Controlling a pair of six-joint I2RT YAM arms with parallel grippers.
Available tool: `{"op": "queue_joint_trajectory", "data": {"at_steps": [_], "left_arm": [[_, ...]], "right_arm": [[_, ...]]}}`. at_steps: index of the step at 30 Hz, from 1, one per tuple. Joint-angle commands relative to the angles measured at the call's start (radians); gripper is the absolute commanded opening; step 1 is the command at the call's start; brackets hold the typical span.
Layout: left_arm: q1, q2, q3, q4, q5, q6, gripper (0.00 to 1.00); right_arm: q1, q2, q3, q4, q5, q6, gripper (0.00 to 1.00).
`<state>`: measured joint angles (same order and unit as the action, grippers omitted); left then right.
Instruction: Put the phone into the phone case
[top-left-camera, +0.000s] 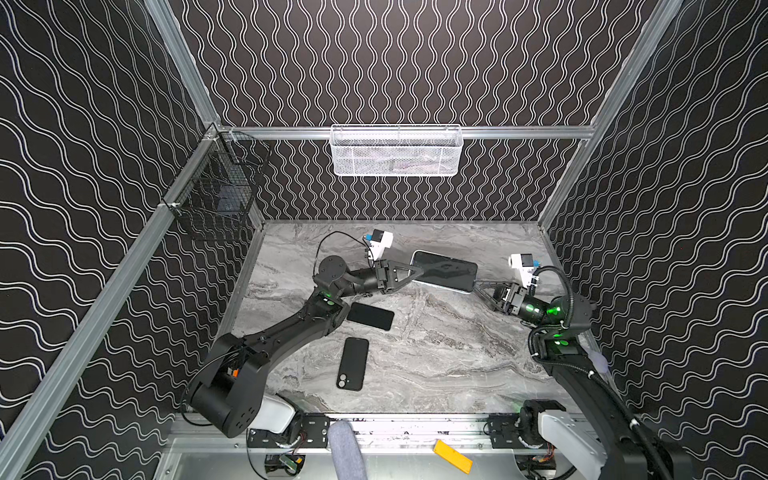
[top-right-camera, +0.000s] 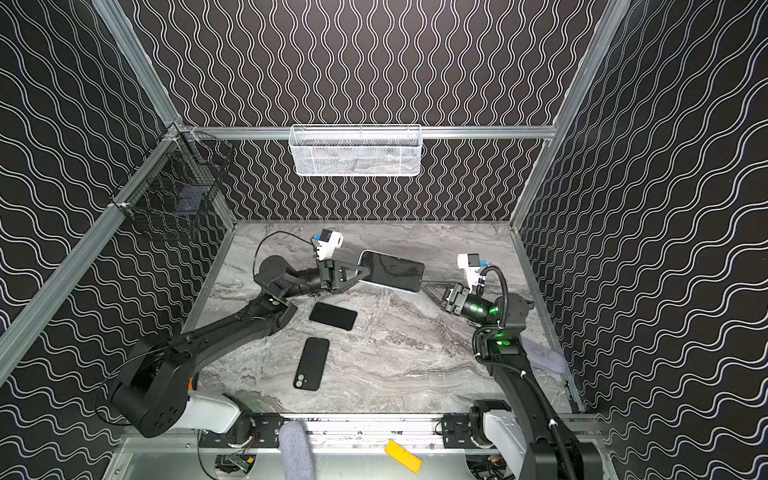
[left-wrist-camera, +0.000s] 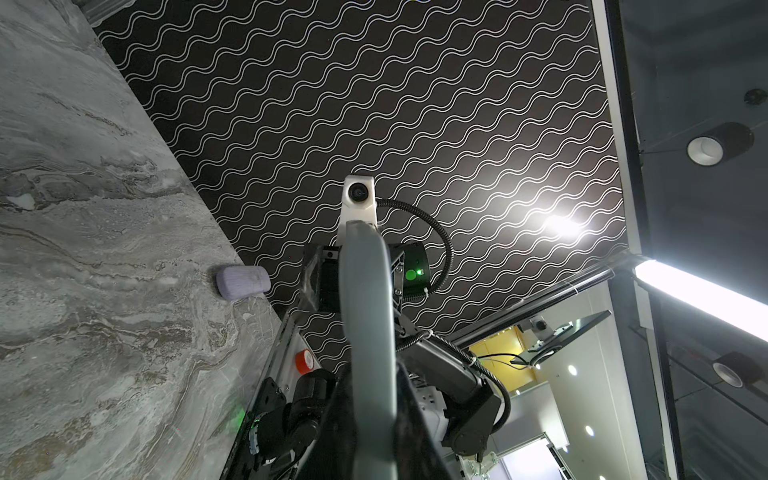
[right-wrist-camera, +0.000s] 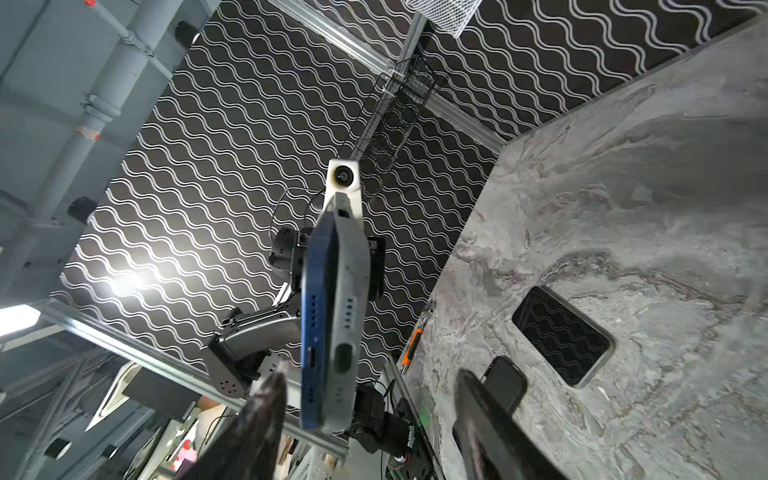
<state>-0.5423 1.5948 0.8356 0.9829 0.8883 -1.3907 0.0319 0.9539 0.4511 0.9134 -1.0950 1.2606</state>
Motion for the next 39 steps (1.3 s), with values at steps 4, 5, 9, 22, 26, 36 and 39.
{"op": "queue_joint_trajectory", "data": {"at_steps": [4,5,9,22,26,36,39], "left_arm": [[0.002,0.019,0.001,0.107,-0.013,-0.041,0.0],[0.002,0.017,0.002,0.101,-0.014,-0.037,0.0],[0.002,0.013,0.008,0.078,-0.01,-0.023,0.0],[-0.001,0.002,0.02,-0.016,0.001,0.048,0.0],[-0.003,-0.028,0.029,-0.091,0.003,0.105,0.0],[-0.002,-0.059,0.001,-0.139,0.031,0.14,0.0],[-0.001,-0.076,-0.009,-0.157,0.037,0.15,0.0]], "right_arm": [[0.032,0.032,0.003,0.251,-0.026,0.123,0.52],[0.037,0.026,0.006,0.22,-0.027,0.105,0.48],[0.053,0.0,0.02,0.112,-0.018,0.035,0.33],[0.069,-0.02,0.065,-0.087,0.007,-0.079,0.0],[0.076,-0.036,0.105,-0.246,0.029,-0.183,0.0],[0.074,-0.096,0.2,-0.467,0.108,-0.359,0.5],[0.074,-0.069,0.207,-0.423,0.097,-0.343,0.5]]}}
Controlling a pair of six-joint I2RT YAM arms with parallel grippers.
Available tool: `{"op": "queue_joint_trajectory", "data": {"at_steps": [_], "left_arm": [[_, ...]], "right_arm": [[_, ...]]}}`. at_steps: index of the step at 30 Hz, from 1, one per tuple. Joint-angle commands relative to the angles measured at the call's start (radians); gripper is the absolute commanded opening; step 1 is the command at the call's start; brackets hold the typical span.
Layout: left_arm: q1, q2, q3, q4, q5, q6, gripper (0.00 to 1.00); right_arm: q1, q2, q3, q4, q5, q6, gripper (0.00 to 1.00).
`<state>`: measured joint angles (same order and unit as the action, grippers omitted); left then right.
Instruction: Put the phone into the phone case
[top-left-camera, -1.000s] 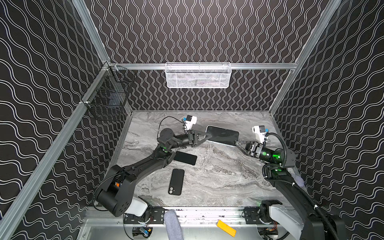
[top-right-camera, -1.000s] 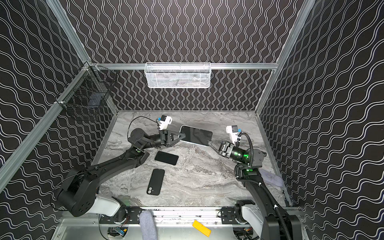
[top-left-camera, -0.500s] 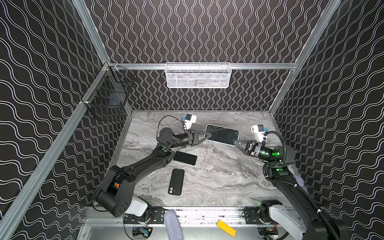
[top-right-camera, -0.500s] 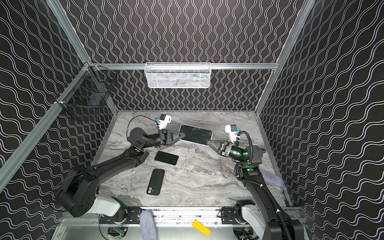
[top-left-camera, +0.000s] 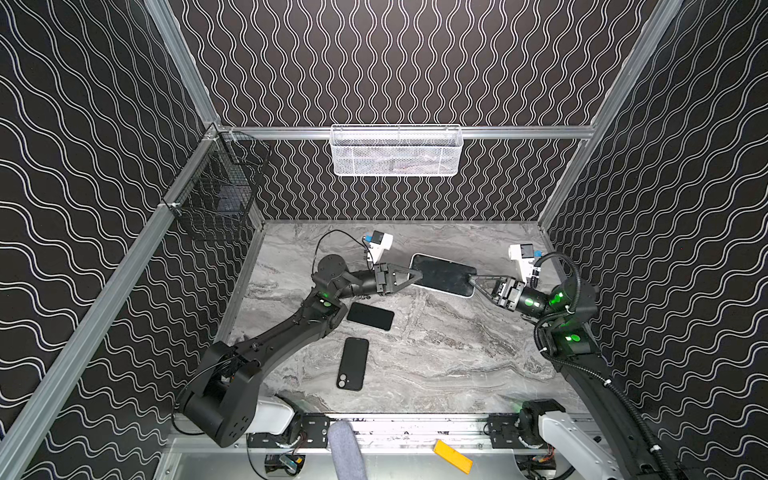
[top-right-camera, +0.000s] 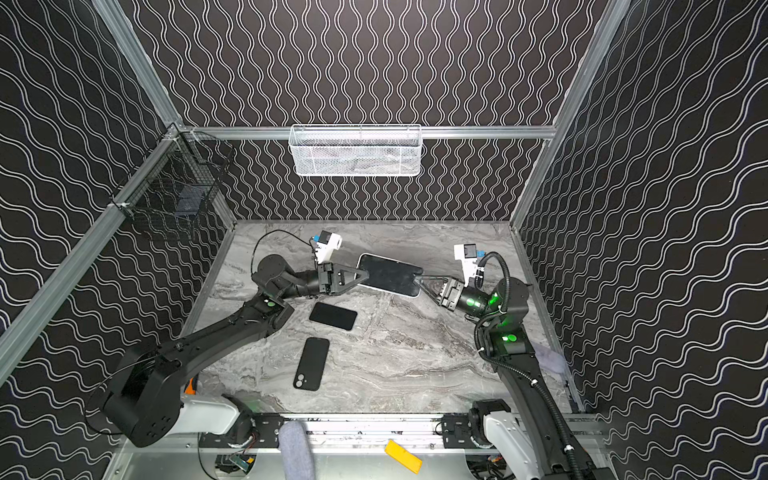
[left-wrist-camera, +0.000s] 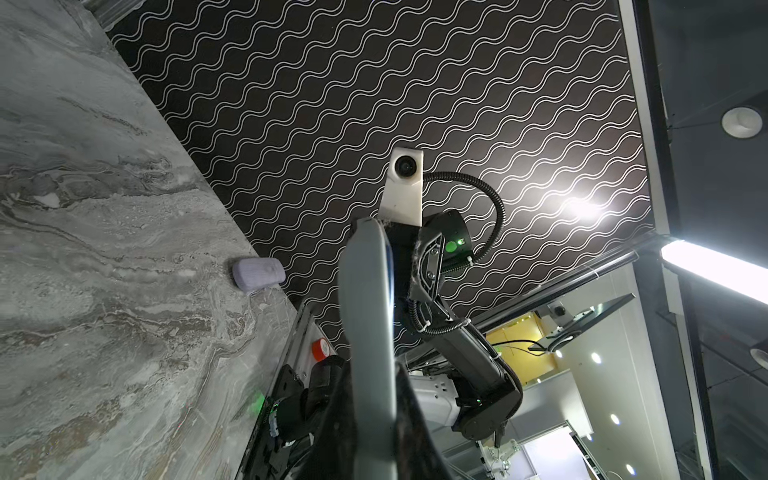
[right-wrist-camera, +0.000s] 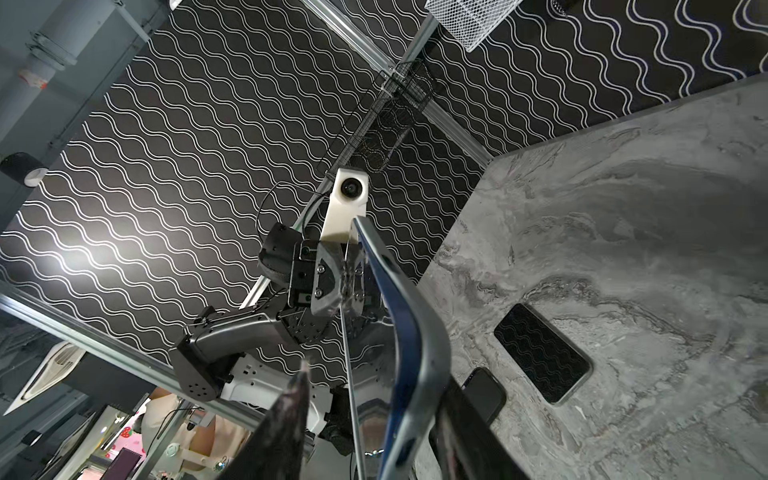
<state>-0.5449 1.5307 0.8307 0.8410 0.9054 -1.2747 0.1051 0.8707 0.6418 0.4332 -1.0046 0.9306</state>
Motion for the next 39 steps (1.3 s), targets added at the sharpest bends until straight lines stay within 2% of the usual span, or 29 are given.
{"op": "queue_joint_trajectory", "data": {"at_steps": [1,13,19,26,29,34,39], "left_arm": [[0.0,-0.018,-0.006,-0.027,0.02,0.04,0.0],[0.001,-0.055,-0.038,-0.085,0.012,0.063,0.0],[0.0,-0.043,-0.033,-0.067,0.011,0.051,0.0],[0.0,-0.061,-0.031,-0.067,0.015,0.05,0.0],[0.001,-0.072,-0.027,-0.091,0.01,0.066,0.0],[0.0,-0.063,-0.027,-0.063,0.009,0.048,0.0],[0.001,-0.058,-0.019,-0.068,0.004,0.051,0.0]], "right_arm": [[0.001,0.021,0.015,0.067,0.006,-0.009,0.49],[0.001,0.06,0.032,0.102,0.001,0.008,0.31],[0.002,0.054,0.021,0.074,-0.008,-0.007,0.31],[-0.006,-0.002,0.061,-0.226,0.187,-0.169,0.7],[-0.013,0.001,0.053,-0.216,0.194,-0.158,0.81],[0.002,0.097,0.019,0.012,-0.039,-0.039,0.84],[0.047,0.084,0.026,0.031,-0.045,-0.046,0.79]]}}
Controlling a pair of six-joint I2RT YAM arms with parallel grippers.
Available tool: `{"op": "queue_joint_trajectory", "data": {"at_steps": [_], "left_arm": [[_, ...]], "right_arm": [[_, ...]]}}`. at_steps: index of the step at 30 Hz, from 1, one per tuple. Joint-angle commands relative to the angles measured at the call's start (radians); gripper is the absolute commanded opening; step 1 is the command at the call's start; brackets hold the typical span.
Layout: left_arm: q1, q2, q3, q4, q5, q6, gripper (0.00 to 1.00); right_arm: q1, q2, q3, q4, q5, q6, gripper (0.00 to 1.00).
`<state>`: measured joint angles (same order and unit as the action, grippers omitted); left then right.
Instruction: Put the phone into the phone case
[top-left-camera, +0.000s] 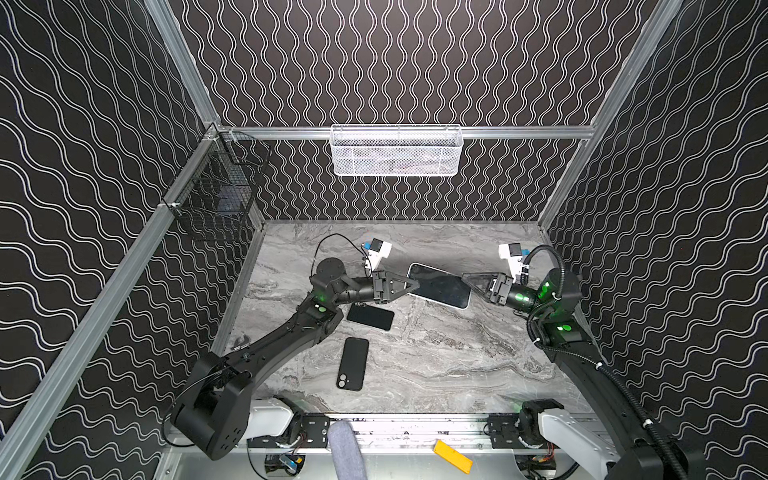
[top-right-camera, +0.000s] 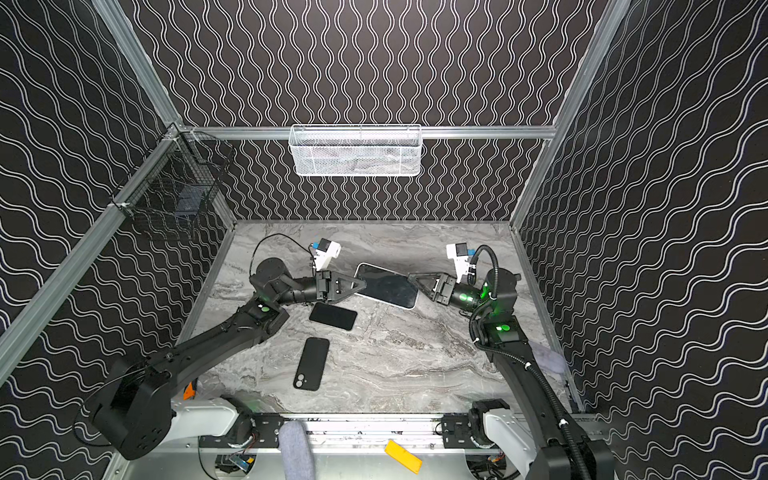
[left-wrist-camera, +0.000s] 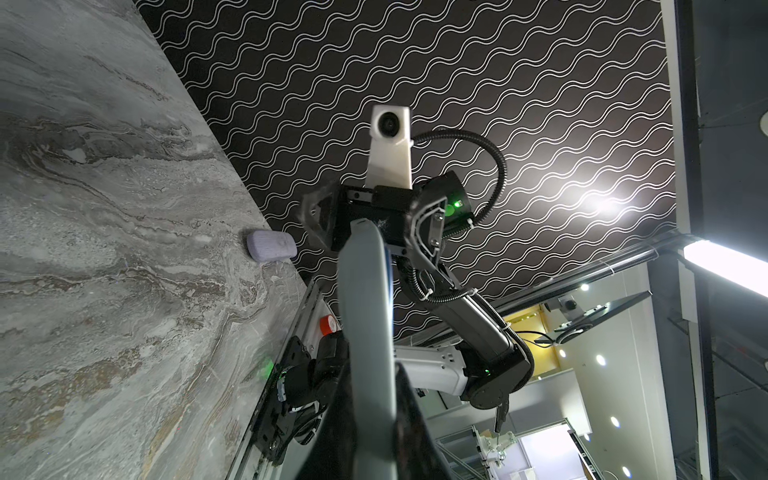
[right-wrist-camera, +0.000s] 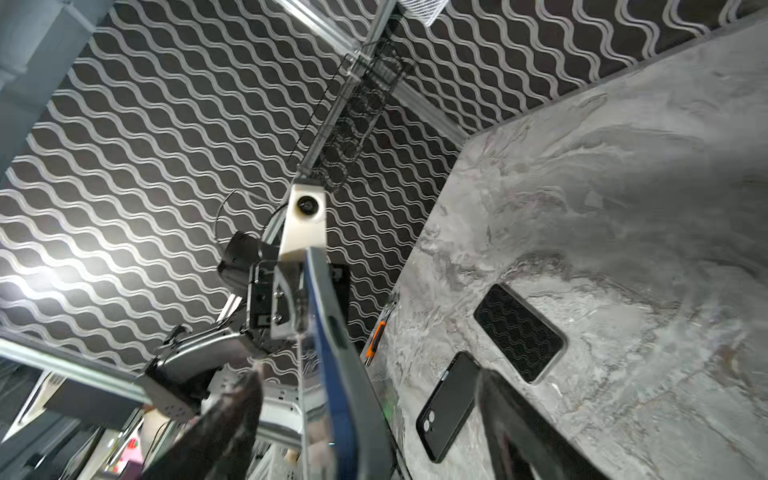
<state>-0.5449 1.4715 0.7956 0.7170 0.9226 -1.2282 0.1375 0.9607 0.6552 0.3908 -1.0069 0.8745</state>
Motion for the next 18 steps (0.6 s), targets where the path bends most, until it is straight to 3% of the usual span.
{"op": "queue_joint_trajectory", "data": {"at_steps": [1,10,15,18], "left_arm": [[0.0,0.003,0.016,0.056,-0.012,0.007,0.0],[0.0,0.003,0.022,0.04,-0.013,0.011,0.0],[-0.001,0.0,0.014,0.041,-0.014,0.013,0.0],[-0.001,0.002,0.014,0.044,-0.013,0.012,0.0]], "right_arm": [[0.021,-0.006,0.017,0.072,-0.041,0.008,0.77],[0.031,0.029,-0.016,0.185,-0.039,0.083,0.44],[0.031,0.024,0.013,0.099,-0.019,0.035,0.18],[0.032,0.023,0.025,0.044,-0.003,0.005,0.07]]}}
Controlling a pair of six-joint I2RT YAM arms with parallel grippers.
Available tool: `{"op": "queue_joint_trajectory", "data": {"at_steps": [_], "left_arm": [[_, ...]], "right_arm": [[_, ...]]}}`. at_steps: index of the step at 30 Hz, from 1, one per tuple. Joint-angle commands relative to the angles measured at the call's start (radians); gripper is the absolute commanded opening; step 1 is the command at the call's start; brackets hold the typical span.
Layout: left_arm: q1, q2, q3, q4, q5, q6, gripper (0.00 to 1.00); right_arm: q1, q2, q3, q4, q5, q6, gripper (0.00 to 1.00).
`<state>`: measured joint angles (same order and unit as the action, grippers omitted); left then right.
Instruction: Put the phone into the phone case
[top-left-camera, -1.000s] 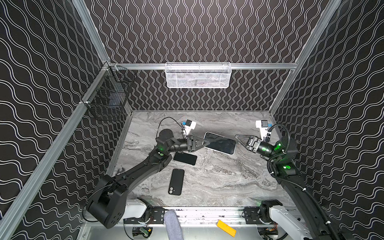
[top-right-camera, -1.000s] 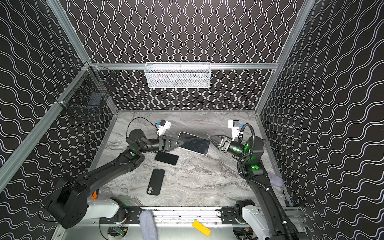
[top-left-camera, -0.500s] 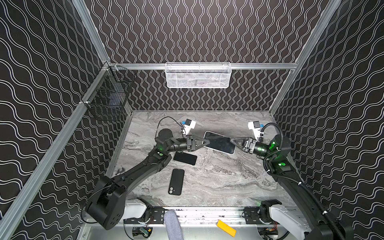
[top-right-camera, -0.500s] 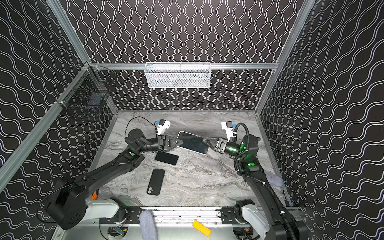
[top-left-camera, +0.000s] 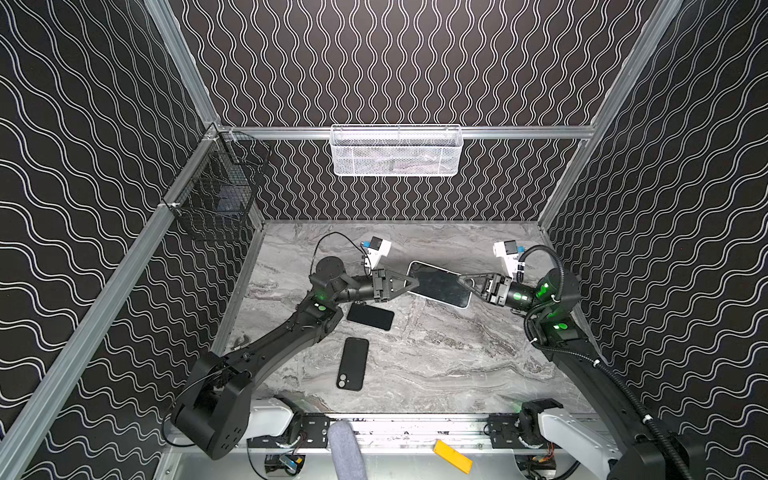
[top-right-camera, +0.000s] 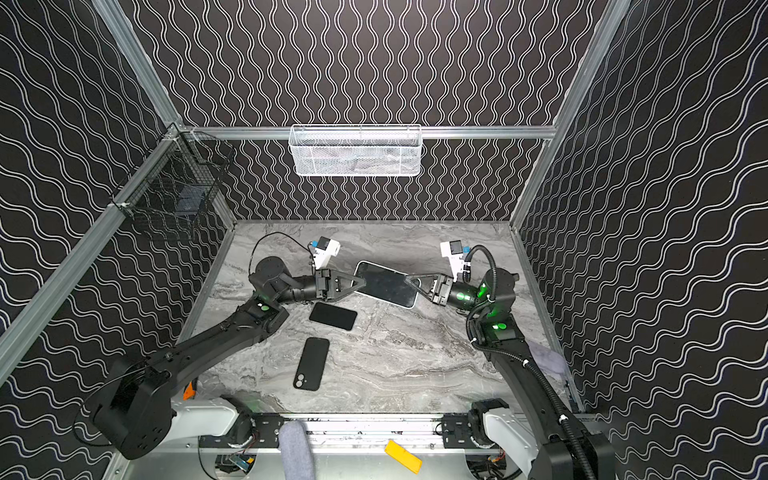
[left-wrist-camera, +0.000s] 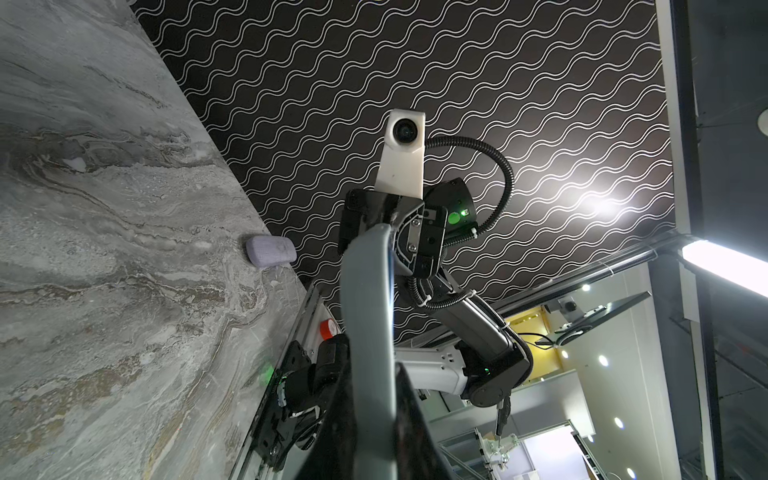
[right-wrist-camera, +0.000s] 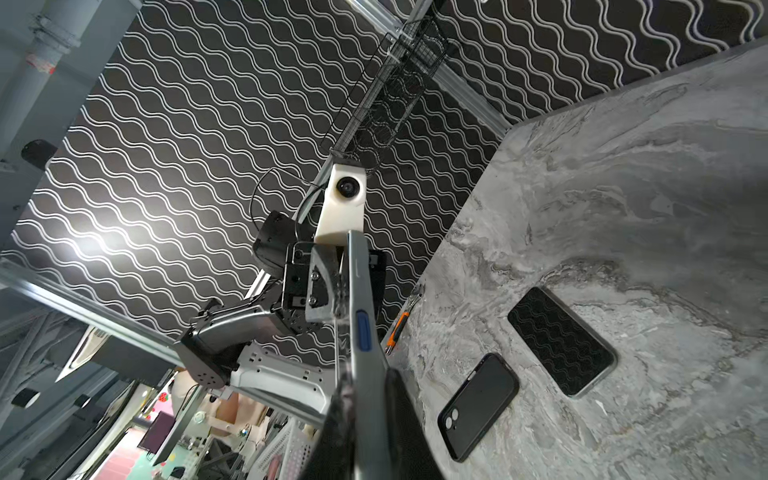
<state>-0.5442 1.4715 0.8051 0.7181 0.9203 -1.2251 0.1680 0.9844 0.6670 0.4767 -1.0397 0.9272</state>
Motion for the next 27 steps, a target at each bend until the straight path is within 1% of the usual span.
{"op": "queue_joint_trajectory", "data": {"at_steps": [1,2,5,7,8,10,12,14,15,16,17,18,20,25,27], "left_arm": [[-0.001,0.002,0.004,0.044,-0.011,0.01,0.0],[-0.001,0.003,0.004,0.048,-0.01,0.007,0.0],[-0.001,0.005,0.005,0.052,-0.008,0.004,0.0],[0.0,0.005,0.008,0.046,-0.004,0.007,0.0],[-0.001,0.004,0.011,0.045,-0.002,0.009,0.0],[-0.001,0.003,0.017,0.039,0.005,0.013,0.0],[-0.002,0.003,0.024,0.026,0.025,0.022,0.0],[-0.001,0.001,0.043,-0.017,0.068,0.047,0.0],[0.0,-0.003,0.058,-0.072,0.096,0.076,0.0],[-0.001,-0.01,0.079,-0.145,0.123,0.121,0.0],[0.0,-0.02,0.104,-0.263,0.142,0.192,0.0],[-0.002,-0.035,0.132,-0.392,0.148,0.281,0.0],[-0.002,-0.056,0.184,-0.632,0.138,0.451,0.0],[-0.001,-0.042,0.259,-0.851,0.154,0.597,0.0],[-0.001,-0.027,0.291,-0.929,0.158,0.651,0.0]], "right_arm": [[0.001,-0.001,0.015,-0.057,0.035,-0.058,0.02],[0.002,-0.002,0.018,-0.075,0.046,-0.067,0.0],[0.009,-0.005,0.058,-0.241,0.101,-0.17,0.0],[0.013,-0.009,0.072,-0.29,0.122,-0.206,0.0],[0.014,-0.011,0.073,-0.295,0.124,-0.211,0.04],[0.014,-0.015,0.075,-0.294,0.118,-0.215,0.23],[0.014,-0.015,0.077,-0.275,0.095,-0.214,0.5],[0.014,-0.01,0.082,-0.257,0.059,-0.217,0.63],[0.013,-0.005,0.09,-0.263,0.037,-0.231,0.67],[0.014,0.0,0.101,-0.284,0.016,-0.252,0.69],[0.014,0.003,0.116,-0.325,-0.006,-0.288,0.69],[0.013,0.005,0.129,-0.366,-0.026,-0.321,0.69],[0.014,-0.001,0.126,-0.389,-0.044,-0.341,0.68],[0.015,-0.021,0.074,-0.248,-0.091,-0.265,0.6],[0.017,-0.003,0.083,-0.24,-0.111,-0.267,0.6]]}}
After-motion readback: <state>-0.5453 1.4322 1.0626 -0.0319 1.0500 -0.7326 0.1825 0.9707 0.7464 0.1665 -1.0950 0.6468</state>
